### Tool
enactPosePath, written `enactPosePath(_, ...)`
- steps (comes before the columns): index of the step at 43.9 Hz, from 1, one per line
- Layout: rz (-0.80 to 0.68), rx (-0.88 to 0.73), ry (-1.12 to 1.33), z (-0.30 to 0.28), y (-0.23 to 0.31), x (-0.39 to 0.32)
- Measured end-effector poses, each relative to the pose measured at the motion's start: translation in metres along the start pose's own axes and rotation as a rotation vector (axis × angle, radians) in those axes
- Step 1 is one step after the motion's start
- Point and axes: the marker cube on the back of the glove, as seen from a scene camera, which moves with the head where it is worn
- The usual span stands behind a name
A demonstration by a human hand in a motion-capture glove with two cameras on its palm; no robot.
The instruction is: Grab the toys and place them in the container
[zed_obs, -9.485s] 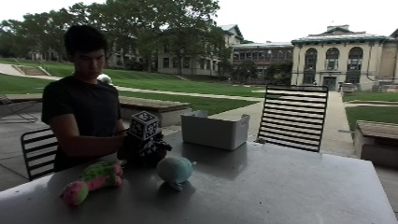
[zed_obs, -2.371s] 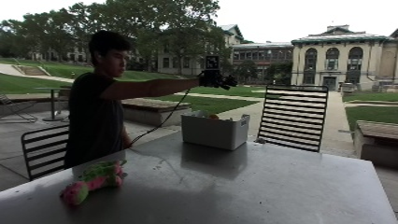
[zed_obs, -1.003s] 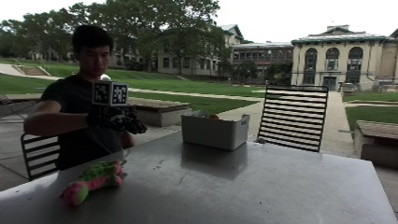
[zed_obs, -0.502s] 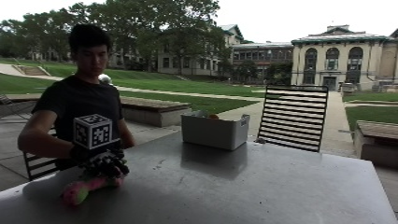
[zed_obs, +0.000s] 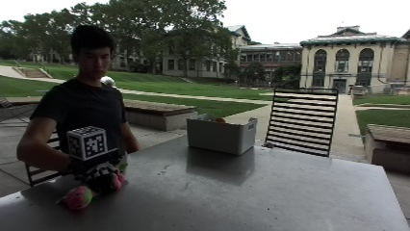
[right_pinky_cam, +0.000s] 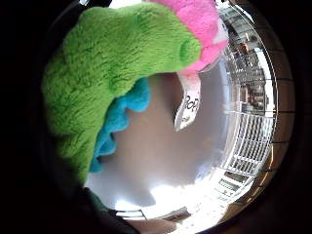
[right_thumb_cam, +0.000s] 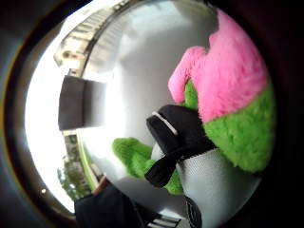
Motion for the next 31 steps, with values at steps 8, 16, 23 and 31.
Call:
enactPosePath(8, -0.003, 0.031, 0.003, -0.004, 0.000, -0.003)
enactPosePath(16, -0.008, 0.005, 0.025, -0.010, -0.005, -0.008)
enactPosePath(23, 0.000, 0.028, 0.043, -0.036, -0.020, -0.015)
enactPosePath(31, 0.032, -0.011, 0.033, -0.136, -0.044, -0.067)
